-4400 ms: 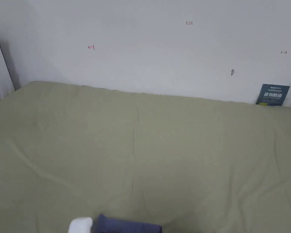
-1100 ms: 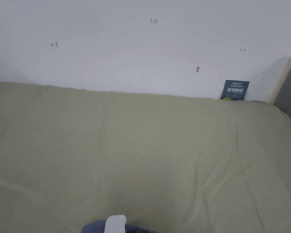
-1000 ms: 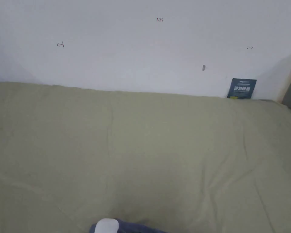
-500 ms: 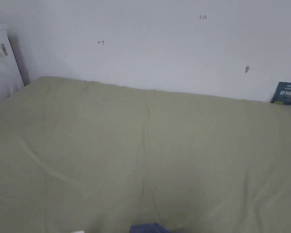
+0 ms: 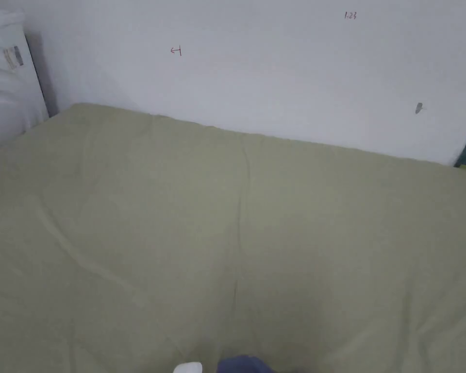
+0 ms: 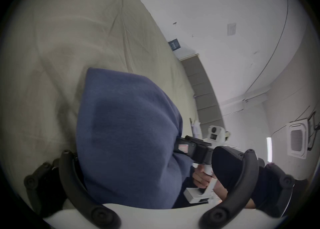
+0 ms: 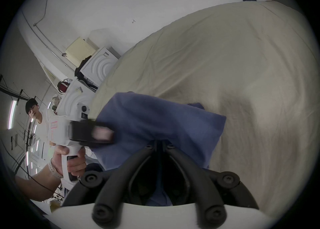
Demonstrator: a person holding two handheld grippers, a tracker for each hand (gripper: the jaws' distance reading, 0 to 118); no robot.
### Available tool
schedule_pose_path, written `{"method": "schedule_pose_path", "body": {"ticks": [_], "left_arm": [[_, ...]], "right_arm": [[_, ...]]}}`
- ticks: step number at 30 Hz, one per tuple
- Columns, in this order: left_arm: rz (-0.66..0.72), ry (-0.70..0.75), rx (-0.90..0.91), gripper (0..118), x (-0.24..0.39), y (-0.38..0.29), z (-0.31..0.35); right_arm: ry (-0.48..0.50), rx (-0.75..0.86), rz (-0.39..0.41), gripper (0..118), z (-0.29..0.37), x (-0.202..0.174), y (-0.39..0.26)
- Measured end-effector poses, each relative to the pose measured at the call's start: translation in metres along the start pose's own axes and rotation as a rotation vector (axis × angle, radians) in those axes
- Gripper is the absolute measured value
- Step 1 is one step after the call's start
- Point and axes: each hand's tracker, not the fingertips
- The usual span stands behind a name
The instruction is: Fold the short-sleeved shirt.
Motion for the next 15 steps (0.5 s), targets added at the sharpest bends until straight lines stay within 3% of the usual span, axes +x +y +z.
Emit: {"method": "schedule_pose_path", "body": {"ticks": [1,4,8,15], "left_arm": [[-0.035,0.061,-0.027,29,0.004,-0.002,-0.004],[-0.002,0.011,-0.011,28,0.004,-0.002,0.000],[-0.011,0.011,0.028,28,0.009,0.001,0.025],[-0.018,0.160,0.132,28,-0.049,0.034,0.137]], "right_arm": [[0.019,0.012,0.011,9,0.005,-0.002,-0.001],[-0.005,0.036,0.067,9,0.021,-0.012,-0.007],[-0.005,0.059,0.084,9,0.048,-0.020,-0.016],[-0.021,0.097,0.103,9,0.079,-0.036,-0.030]]}}
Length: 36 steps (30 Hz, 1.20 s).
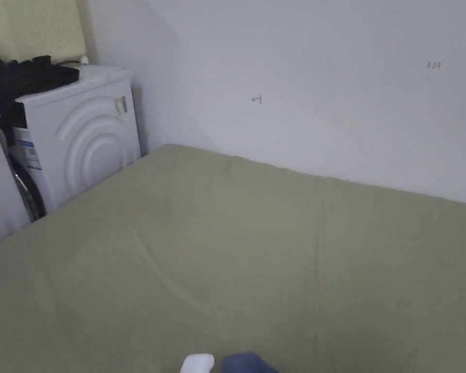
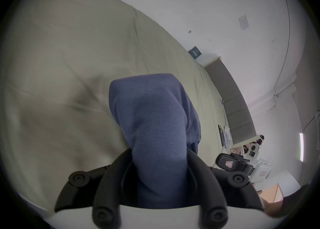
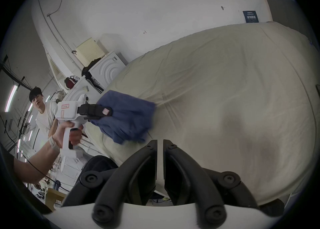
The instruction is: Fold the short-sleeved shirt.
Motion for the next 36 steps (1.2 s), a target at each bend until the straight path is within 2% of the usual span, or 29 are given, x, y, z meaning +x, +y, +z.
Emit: {"method": "schedule_pose_path", "body": {"ticks": [8,10,11,13,14,15,16,17,19,21,23,24,26,28,30,32,33,36], "left_arm": [[0.043,0.211,-0.079,28,-0.145,0.071,0.095],[0.114,0.283,-0.114,29,-0.184,0.075,0.103],[0.152,0.276,-0.121,29,-0.197,0.075,0.106],[0.202,0.170,-0.097,30,-0.206,0.071,0.107],[0.198,0.153,-0.075,41,-0.206,0.069,0.108],[0.184,0.163,-0.061,75,-0.202,0.067,0.108],[0.151,0.175,-0.043,104,-0.197,0.065,0.111],[0.137,0.165,-0.038,117,-0.194,0.064,0.118],[0.098,0.167,-0.036,118,-0.188,0.065,0.144],[0.048,0.256,0.006,118,-0.176,0.062,0.176],[-0.002,0.310,0.129,118,-0.161,0.056,0.209],[-0.033,0.409,0.183,117,-0.142,0.052,0.225],[-0.133,0.503,0.348,108,-0.109,0.038,0.244],[-0.267,0.549,0.505,70,-0.056,0.024,0.249],[-0.308,0.595,0.598,27,-0.006,0.014,0.240],[-0.404,0.591,0.729,24,0.046,0.001,0.220],[-0.419,0.570,0.753,19,0.068,-0.004,0.211],[-0.472,0.549,0.834,17,0.132,-0.019,0.180]], "right_arm": [[-0.020,0.015,0.006,9,0.008,-0.022,-0.008],[-0.021,0.015,0.000,9,0.007,-0.026,-0.008],[-0.023,0.016,0.002,9,0.007,-0.028,-0.009],[-0.029,0.016,0.011,9,0.007,-0.031,-0.010],[-0.029,0.014,0.011,9,0.007,-0.031,-0.010],[-0.027,0.012,0.009,9,0.007,-0.032,-0.009],[-0.028,0.013,0.008,9,0.007,-0.033,-0.009],[-0.029,0.014,0.007,9,0.008,-0.032,-0.008],[-0.032,0.016,0.012,9,0.011,-0.035,-0.005],[-0.027,0.025,0.030,9,0.017,-0.039,-0.001],[-0.038,0.041,0.065,9,0.024,-0.043,0.005],[-0.059,0.064,0.092,10,0.030,-0.046,0.009],[-0.121,0.107,0.135,10,0.041,-0.048,0.022],[-0.235,0.215,0.199,10,0.060,-0.056,0.045],[-0.308,0.315,0.231,10,0.080,-0.062,0.071],[-0.354,0.436,0.260,10,0.105,-0.068,0.097],[-0.374,0.479,0.270,10,0.115,-0.069,0.107],[-0.412,0.564,0.299,10,0.140,-0.073,0.133]]}}
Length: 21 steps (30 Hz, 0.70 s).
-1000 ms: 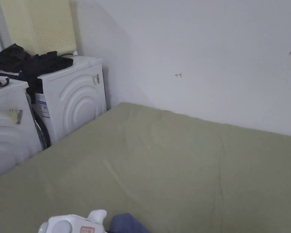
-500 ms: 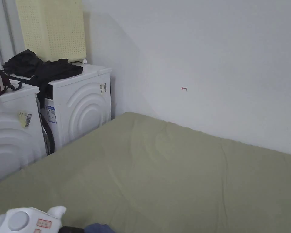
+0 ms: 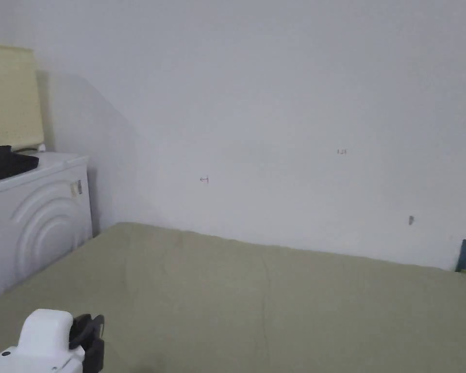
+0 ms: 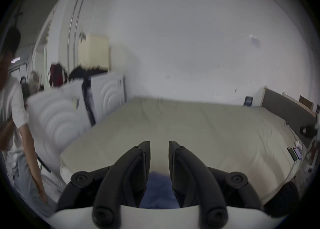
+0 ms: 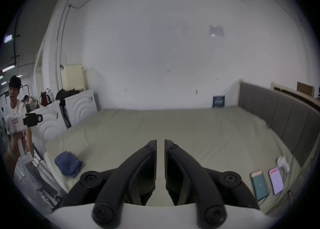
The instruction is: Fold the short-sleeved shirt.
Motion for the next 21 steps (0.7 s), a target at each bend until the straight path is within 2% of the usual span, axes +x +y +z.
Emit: {"method": "schedule_pose_path", "body": {"ticks": [3,9,15,21], "left_arm": [[-0.003,-0.052,0.070,17,0.058,0.009,0.012],[0.018,-0.127,0.134,17,0.124,0.035,0.021],[-0.042,-0.133,0.162,17,0.142,0.054,0.021],[-0.041,-0.126,0.156,17,0.138,0.054,0.023]], "right_arm": [[-0.025,0.043,0.018,10,0.003,0.006,0.019],[-0.030,0.182,0.026,10,0.018,0.004,0.043],[-0.023,0.193,0.063,12,0.027,0.001,0.053],[-0.024,0.194,0.067,16,0.025,-0.002,0.051]]}}
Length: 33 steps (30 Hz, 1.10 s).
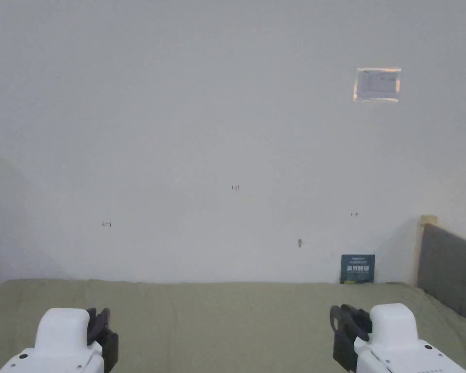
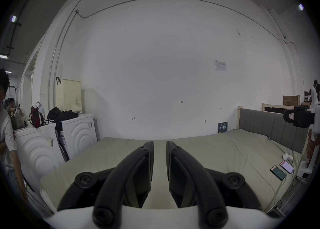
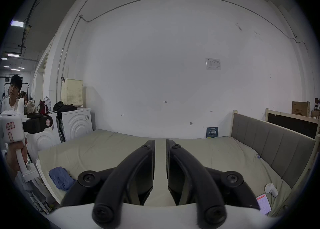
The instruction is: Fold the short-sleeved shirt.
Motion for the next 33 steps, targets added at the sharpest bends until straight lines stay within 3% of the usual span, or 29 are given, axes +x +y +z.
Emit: {"method": "schedule_pose_path", "body": {"ticks": [5,13,14,16,17,18,19,22,25,29,31,33], "left_arm": [[-0.011,-0.003,-0.001,17,0.001,0.001,0.000],[0.002,0.002,-0.004,19,0.000,0.000,-0.002],[0.003,0.010,0.002,27,0.000,0.000,-0.002],[0.012,0.012,-0.003,78,0.000,0.000,-0.004],[0.020,0.000,-0.009,98,-0.001,0.001,-0.004],[0.024,-0.012,-0.003,109,-0.002,0.001,-0.003],[0.022,-0.012,0.003,113,-0.001,0.001,-0.002],[-0.002,-0.001,0.014,118,0.001,0.002,-0.001],[0.002,-0.004,0.013,118,0.001,0.005,-0.001],[0.010,-0.007,0.004,118,0.000,0.004,0.000],[0.012,-0.010,0.001,118,0.000,0.004,0.001],[0.012,-0.010,0.003,118,0.000,0.003,0.001]], "right_arm": [[0.002,0.001,-0.003,22,-0.001,-0.001,0.002],[0.004,-0.002,0.000,42,-0.003,-0.001,0.001],[0.001,-0.002,0.000,53,-0.004,-0.001,0.001],[-0.008,0.001,0.004,82,-0.005,-0.003,0.001],[-0.015,0.001,0.010,96,-0.006,-0.005,0.001],[-0.022,0.001,0.017,111,-0.006,-0.006,0.001],[-0.023,0.006,0.023,118,-0.005,-0.007,0.001],[0.007,0.020,0.030,118,-0.003,-0.009,0.004],[-0.032,-0.049,0.019,118,-0.009,-0.014,0.009],[0.024,-0.099,-0.044,118,-0.010,-0.014,0.012],[-0.065,-0.128,-0.063,118,-0.011,-0.019,0.014],[-0.164,-0.168,-0.014,118,-0.015,-0.024,0.016]]}}
